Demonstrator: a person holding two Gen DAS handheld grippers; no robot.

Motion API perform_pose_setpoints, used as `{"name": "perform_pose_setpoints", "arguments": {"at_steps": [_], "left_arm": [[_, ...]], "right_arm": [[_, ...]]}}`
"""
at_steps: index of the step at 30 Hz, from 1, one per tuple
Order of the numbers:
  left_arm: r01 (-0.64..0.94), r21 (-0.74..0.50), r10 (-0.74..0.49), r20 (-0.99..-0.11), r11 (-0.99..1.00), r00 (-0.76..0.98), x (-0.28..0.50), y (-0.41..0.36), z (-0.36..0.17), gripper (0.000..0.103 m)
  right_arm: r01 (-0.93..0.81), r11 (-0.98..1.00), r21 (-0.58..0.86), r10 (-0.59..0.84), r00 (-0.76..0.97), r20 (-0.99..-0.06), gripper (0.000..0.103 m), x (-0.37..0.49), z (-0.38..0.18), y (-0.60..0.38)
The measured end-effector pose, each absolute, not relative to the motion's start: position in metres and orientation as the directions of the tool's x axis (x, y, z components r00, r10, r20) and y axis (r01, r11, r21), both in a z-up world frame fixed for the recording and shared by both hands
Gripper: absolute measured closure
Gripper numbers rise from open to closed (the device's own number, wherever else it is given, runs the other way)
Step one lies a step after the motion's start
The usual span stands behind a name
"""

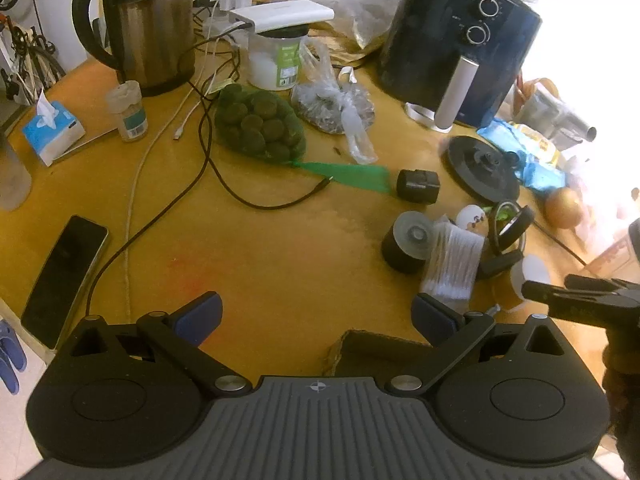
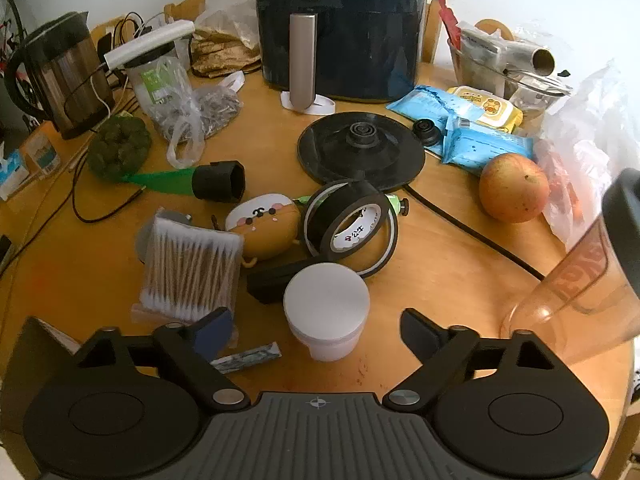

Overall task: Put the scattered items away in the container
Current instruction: 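Grasp the white round container with the right gripper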

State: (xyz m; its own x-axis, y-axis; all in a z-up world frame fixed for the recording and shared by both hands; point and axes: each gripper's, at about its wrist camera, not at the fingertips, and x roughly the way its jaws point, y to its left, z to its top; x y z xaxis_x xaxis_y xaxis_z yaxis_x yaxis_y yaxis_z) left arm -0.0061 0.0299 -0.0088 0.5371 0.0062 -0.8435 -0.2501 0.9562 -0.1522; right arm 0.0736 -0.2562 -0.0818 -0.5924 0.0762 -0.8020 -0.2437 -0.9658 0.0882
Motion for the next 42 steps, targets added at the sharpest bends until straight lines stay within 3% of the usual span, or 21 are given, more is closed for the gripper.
{"name": "perform_pose_setpoints", "arguments": {"at_steps": [12, 30, 42], "left_arm": [[-0.238, -0.160, -0.013, -0.852, 0.958, 0.523, -0.011, 0.030, -0.010, 0.000], [-0.222, -0.163, -0.021, -0.847, 0.961, 0.531, -0.004, 0.031, 0.000, 0.000], [-0.197, -0.146, -0.018, -0.843, 0.969, 0.537, -0.009, 0.035, 0.010, 0.000]], "right_arm": [[-0.224, -0.974, 0.039, 0.101, -0.582, -0.807, 0.046, 0.052, -0.105, -0.257], [-0.217, -0.975, 0.055, 0.078, -0.558, -0.826, 0.046, 0.046, -0.116, -0.252], [-0.228, -0.971, 0.070, 0.077, -0.579, -0.812, 0.046, 0.068, -0.093, -0.256]]}}
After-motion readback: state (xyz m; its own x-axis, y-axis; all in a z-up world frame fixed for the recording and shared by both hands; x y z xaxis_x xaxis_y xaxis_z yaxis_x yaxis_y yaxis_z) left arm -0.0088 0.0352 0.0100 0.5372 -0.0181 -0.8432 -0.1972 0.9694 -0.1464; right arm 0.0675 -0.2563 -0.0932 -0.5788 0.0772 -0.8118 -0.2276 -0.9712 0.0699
